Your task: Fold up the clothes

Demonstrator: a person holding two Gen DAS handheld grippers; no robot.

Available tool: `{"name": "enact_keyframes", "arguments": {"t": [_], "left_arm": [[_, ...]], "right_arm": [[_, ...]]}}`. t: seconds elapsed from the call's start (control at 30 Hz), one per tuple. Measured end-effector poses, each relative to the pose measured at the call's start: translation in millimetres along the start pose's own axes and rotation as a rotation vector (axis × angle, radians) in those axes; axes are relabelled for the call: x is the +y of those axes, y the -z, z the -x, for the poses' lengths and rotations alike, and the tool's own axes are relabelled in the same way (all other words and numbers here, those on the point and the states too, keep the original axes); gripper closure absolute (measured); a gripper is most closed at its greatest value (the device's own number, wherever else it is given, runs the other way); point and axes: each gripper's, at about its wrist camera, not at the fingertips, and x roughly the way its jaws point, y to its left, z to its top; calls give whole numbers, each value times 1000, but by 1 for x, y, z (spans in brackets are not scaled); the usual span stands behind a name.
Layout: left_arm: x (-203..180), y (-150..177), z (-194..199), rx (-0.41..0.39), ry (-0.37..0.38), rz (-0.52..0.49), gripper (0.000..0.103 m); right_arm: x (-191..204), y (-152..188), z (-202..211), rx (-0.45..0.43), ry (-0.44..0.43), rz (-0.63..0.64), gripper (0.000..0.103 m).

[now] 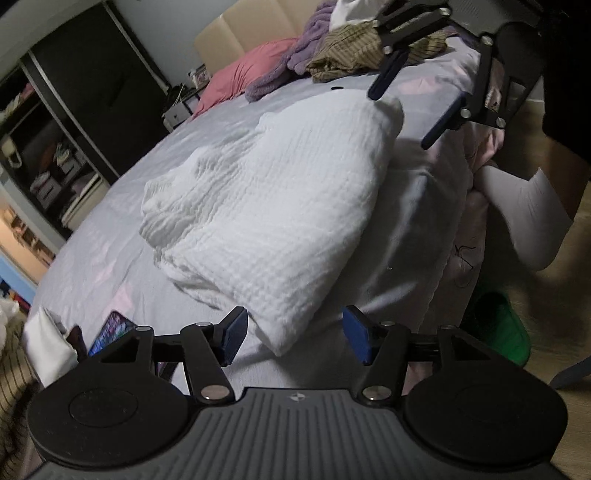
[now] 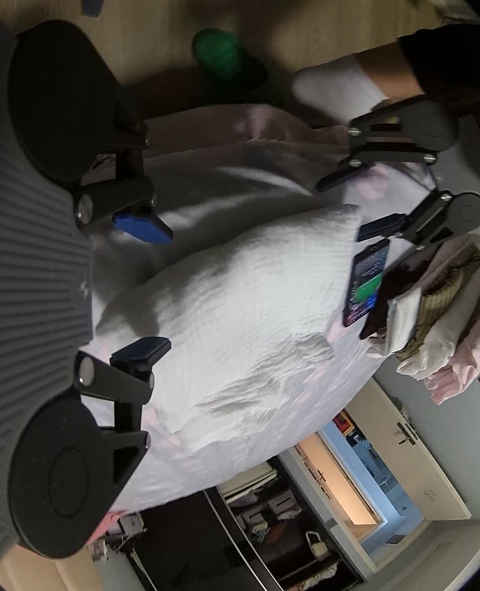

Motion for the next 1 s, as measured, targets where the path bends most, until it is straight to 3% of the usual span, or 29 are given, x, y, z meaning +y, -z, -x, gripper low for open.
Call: {"name": "enact_keyframes", "arguments": {"t": [0.13,0.3,0.43,0.5,0.53,0.57,0.73,1.0], "left_arm": [[10,2,-2,4,25,83,48],[17,0,-5,2,37,148,48],[25,-4,-4,-3,78,213,58],[28,-6,-3,-8,88,234,60],[29,-7,-2,-11,88,240,63],[30,-7,-2,-9,88,248,68],[38,-11,-1,-12,118,311,96],[61,-25,37,-55,256,431,98]], "right_arm": [[-2,9,-4,37,33,-44,42],[5,11,-14,56,89,5,42],[8,11,-28,83,131,14,42],[5,11,-31,78,130,-10,50],[3,11,-31,69,127,-24,78],[2,10,-31,63,125,-30,82],[-10,10,-21,46,90,-75,86],[-52,15,26,31,-30,-226,88]]}}
